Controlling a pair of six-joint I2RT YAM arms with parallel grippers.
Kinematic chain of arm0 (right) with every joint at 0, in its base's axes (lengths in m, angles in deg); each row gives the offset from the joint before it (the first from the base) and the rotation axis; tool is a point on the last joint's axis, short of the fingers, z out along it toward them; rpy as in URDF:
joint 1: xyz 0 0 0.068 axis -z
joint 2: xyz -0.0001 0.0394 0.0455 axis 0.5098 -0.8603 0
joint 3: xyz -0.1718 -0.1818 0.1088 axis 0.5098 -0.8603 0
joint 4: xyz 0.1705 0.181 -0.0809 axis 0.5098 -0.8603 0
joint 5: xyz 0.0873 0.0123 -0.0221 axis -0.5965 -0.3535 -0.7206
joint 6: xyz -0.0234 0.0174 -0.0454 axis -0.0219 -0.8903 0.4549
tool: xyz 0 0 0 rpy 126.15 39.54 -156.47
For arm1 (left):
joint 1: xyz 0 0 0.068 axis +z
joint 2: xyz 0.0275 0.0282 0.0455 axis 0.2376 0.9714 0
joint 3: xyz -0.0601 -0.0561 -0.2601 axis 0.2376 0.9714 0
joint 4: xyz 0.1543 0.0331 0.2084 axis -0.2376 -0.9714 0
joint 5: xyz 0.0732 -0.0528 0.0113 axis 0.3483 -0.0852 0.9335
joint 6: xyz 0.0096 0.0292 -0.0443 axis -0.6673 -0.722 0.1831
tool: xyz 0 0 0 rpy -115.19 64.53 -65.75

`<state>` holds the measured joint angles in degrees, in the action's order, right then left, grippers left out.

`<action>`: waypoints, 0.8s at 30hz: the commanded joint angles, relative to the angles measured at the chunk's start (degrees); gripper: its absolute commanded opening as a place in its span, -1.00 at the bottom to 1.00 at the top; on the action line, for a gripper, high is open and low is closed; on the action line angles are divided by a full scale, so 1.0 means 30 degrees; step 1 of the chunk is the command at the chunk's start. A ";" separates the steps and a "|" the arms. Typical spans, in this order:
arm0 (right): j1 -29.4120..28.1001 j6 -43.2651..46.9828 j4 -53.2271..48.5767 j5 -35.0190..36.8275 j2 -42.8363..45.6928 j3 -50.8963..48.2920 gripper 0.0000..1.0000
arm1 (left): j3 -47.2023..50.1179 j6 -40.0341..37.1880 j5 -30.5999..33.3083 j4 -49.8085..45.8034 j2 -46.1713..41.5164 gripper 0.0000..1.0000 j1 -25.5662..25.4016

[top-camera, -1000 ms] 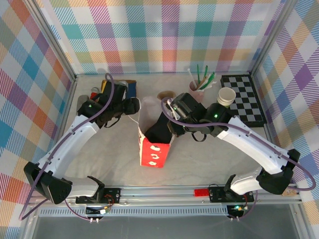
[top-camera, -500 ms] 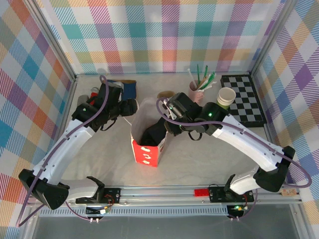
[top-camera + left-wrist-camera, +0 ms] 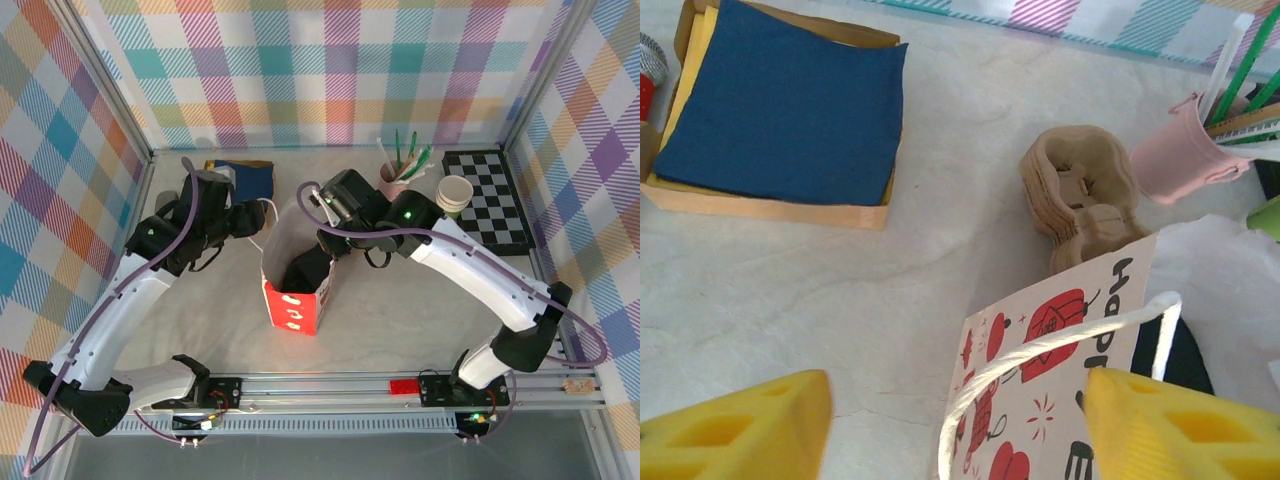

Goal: Pack the takeout coffee

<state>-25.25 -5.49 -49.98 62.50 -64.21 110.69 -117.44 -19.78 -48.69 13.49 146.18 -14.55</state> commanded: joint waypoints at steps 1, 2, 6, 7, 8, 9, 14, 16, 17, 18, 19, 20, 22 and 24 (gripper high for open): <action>-0.0088 0.0406 -0.0478 0.0186 -0.0028 0.0514 -0.53 | -0.0378 0.0253 0.0063 -0.0602 -0.0425 0.54 0.0174; -0.0095 0.0410 -0.0529 0.0246 -0.0050 0.0500 -0.49 | -0.0442 0.0255 0.0097 -0.0692 -0.0530 0.59 0.0188; -0.0110 0.0291 -0.0707 0.0276 -0.0019 0.0587 0.04 | -0.1196 -0.0018 0.0613 -0.1415 -0.0755 0.75 0.0174; -0.0110 0.0300 -0.0758 0.0304 0.0029 0.0631 0.27 | -0.1488 -0.0118 0.0679 -0.1677 -0.0738 0.77 0.0188; -0.0099 0.0315 -0.0874 0.0320 0.0016 0.0767 0.43 | -0.1816 -0.0224 0.0753 -0.1971 -0.0786 0.86 0.0174; -0.0088 0.0346 -0.1040 0.0340 0.0016 0.0914 0.53 | -0.2076 -0.0300 0.0841 -0.2199 -0.0894 0.97 0.0197; -0.0112 0.0765 -0.1396 0.0596 0.0314 0.1474 0.98 | -0.2473 -0.0678 0.1893 -0.2391 -0.2018 1.00 0.0188; -0.0114 0.0893 -0.1704 0.0768 0.0310 0.1947 0.98 | -0.2759 -0.0823 0.2034 -0.2398 -0.2371 1.00 0.0174; -0.0094 0.1002 -0.1844 0.0831 0.0336 0.2210 0.98 | -0.3003 -0.0946 0.2101 -0.2499 -0.2497 1.00 0.0176; -0.0090 0.1073 -0.1944 0.0833 0.0367 0.2424 0.98 | -0.3332 -0.1009 0.2215 -0.2607 -0.2586 1.00 0.0174; -0.0099 0.1128 -0.2011 0.0833 0.0446 0.2620 0.98 | -0.3587 -0.1074 0.2358 -0.2748 -0.2643 1.00 0.0174; -0.0095 0.1187 -0.2062 0.0826 0.0541 0.2843 0.98 | -0.3786 -0.1169 0.2529 -0.2799 -0.2802 1.00 0.0180; -0.0116 0.1365 -0.2132 0.0804 0.0756 0.3172 0.98 | -0.3787 -0.1376 0.3159 -0.2742 -0.3265 1.00 0.0174; -0.0092 0.1534 -0.2082 0.0780 0.1100 0.3215 0.98 | -0.3268 -0.1684 0.4091 -0.2349 -0.4031 1.00 0.0181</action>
<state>-25.25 -2.58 -54.67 64.27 -63.64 118.60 -127.36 -22.53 -40.86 6.87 136.65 -14.55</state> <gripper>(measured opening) 0.989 0.997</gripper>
